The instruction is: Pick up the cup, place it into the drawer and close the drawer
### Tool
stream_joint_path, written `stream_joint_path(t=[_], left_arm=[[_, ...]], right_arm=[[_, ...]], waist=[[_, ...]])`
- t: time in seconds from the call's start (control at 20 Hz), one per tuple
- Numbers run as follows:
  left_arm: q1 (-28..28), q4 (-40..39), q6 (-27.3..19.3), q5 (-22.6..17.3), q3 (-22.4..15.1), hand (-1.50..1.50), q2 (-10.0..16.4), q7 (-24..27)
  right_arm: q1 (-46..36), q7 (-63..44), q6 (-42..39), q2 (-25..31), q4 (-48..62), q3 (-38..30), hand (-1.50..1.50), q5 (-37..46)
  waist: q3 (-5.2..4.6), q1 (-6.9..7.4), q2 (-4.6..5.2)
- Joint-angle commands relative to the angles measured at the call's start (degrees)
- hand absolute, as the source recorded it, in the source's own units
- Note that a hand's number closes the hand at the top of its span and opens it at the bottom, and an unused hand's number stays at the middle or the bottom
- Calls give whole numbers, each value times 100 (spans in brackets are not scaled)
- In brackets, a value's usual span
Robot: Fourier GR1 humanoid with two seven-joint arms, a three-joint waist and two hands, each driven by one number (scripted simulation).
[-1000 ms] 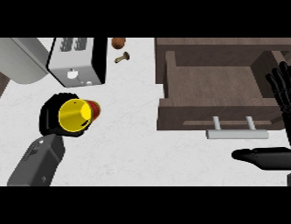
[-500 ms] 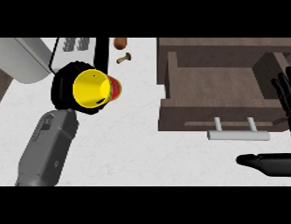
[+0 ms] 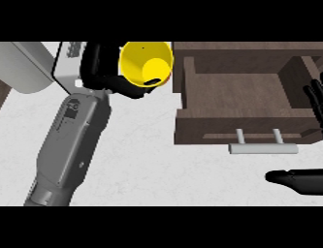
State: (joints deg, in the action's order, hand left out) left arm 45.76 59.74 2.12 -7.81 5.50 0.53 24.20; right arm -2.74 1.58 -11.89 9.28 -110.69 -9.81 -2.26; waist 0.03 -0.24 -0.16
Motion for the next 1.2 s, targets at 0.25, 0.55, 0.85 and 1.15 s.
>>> stream_joint_path(t=[0.25,0.55,0.85,1.15], left_arm=[[1168,-608,-1270,-289,-912,150,-52,-603],[2108,-1786,-1758,-955,-1263,150,-53,-624],[2608,-2782,-1786,-1276,-1252,150,-53,-545],[2378,-3016,-1849,-2057,-2235,150,-53,-86]], right_arm=[[-235,89,34,-19,286,-21,-150,43],[-322,255,-134,160,519,-210,-150,-80],[-38,119,-128,25,134,-34,-150,-51],[-290,265,-290,244,509,-182,-150,-97]], waist=[[-2,-70,26],[0,-164,52],[0,-201,59],[0,-255,71]])
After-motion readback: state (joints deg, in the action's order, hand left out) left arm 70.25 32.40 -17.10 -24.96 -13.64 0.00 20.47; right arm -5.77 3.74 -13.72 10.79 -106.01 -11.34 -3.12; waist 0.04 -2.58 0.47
